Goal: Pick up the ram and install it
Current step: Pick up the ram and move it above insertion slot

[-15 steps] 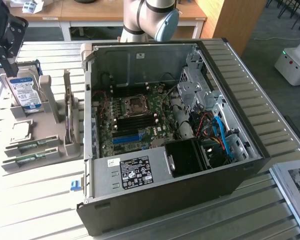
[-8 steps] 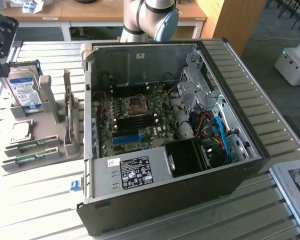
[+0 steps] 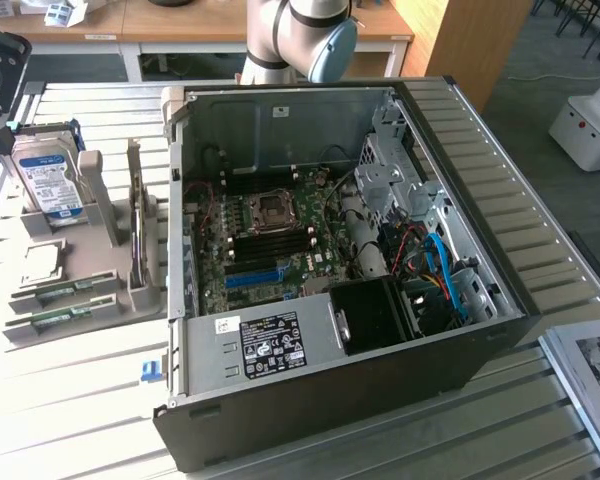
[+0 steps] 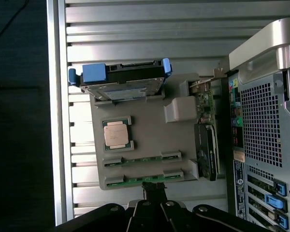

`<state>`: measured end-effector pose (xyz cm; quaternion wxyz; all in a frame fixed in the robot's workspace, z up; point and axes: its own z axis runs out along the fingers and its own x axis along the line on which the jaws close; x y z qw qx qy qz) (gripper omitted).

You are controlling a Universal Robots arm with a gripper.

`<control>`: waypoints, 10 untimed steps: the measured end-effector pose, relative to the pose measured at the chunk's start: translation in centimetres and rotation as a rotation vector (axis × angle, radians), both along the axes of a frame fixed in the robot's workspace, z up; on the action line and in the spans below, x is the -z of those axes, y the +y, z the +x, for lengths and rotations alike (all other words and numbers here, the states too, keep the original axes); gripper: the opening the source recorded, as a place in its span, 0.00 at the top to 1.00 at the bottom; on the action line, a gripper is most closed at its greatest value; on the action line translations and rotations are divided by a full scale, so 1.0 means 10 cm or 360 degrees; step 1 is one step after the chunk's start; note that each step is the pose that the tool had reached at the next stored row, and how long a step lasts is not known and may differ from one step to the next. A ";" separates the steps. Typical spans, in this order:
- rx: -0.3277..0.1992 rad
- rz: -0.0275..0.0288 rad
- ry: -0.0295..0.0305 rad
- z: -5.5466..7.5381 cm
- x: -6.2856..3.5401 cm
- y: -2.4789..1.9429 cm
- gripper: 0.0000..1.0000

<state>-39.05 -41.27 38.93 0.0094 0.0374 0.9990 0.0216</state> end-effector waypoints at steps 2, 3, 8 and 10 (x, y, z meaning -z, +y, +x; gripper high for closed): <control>0.0000 0.00000 0.00001 0.00 0.000 0.000 0.90; 0.0000 0.00000 0.00000 0.00 0.000 0.000 0.90; 0.0000 0.00000 0.00000 0.00 0.000 0.000 0.90; -0.0002 -0.00001 0.00000 0.00 0.000 0.000 0.90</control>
